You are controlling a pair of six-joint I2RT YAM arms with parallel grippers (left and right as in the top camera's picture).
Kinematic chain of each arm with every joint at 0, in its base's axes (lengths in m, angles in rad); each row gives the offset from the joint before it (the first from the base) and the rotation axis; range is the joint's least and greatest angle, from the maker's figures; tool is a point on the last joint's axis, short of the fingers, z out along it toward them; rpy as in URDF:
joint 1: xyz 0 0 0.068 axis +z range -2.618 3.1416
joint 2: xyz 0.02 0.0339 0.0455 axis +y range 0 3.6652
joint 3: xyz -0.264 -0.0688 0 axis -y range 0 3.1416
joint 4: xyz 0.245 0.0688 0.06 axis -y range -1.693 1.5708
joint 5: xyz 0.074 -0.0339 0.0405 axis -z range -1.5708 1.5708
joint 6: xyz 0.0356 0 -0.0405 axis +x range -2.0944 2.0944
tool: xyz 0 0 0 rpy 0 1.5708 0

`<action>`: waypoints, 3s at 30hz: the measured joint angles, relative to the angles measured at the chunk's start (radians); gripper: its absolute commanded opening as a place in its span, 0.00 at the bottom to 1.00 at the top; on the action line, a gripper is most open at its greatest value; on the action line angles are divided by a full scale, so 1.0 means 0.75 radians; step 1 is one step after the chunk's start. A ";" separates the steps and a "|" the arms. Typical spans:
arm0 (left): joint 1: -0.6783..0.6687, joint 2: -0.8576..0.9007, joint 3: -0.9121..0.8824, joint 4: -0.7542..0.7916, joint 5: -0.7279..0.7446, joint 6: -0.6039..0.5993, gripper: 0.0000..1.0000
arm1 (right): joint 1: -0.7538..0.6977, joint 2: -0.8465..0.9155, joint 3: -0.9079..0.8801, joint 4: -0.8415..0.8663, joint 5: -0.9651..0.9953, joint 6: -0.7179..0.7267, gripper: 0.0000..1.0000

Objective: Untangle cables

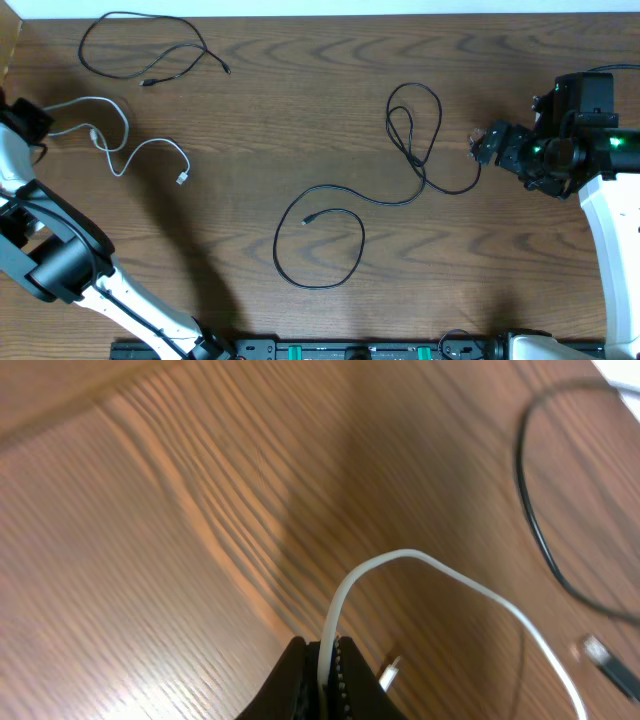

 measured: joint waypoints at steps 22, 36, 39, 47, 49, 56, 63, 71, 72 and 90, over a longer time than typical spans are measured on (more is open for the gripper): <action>0.008 0.038 0.000 0.091 -0.209 0.175 0.80 | 0.000 0.000 0.000 0.031 0.000 0.060 0.99; 0.006 -0.123 0.000 0.112 0.029 0.012 0.73 | 0.000 0.000 0.000 0.028 0.000 0.064 0.99; 0.005 -0.272 0.001 0.050 0.057 -0.114 0.73 | 0.000 0.000 0.000 0.027 -0.001 0.064 0.99; -0.018 -0.407 0.019 -0.497 0.261 -0.259 0.59 | 0.017 0.000 0.000 0.041 0.000 0.064 0.99; -0.048 -0.357 0.017 -0.578 0.280 -0.271 0.58 | 0.028 0.000 0.000 0.046 -0.001 0.065 0.99; -0.168 -0.093 -0.014 -0.579 0.316 -0.285 0.56 | 0.071 0.000 0.000 0.045 -0.001 0.065 0.99; -0.184 0.077 -0.019 -0.509 0.314 -0.286 0.56 | 0.126 0.000 0.000 0.043 -0.001 0.065 0.99; -0.184 0.120 -0.020 -0.330 0.282 -0.294 0.52 | 0.131 0.000 0.000 0.044 0.000 0.065 0.99; -0.184 0.120 -0.020 -0.316 0.283 -0.294 0.50 | 0.131 0.000 0.000 0.041 0.000 0.065 0.99; -0.184 -0.259 0.076 -0.320 0.140 -0.324 0.50 | 0.131 0.000 0.000 0.038 0.000 0.065 0.99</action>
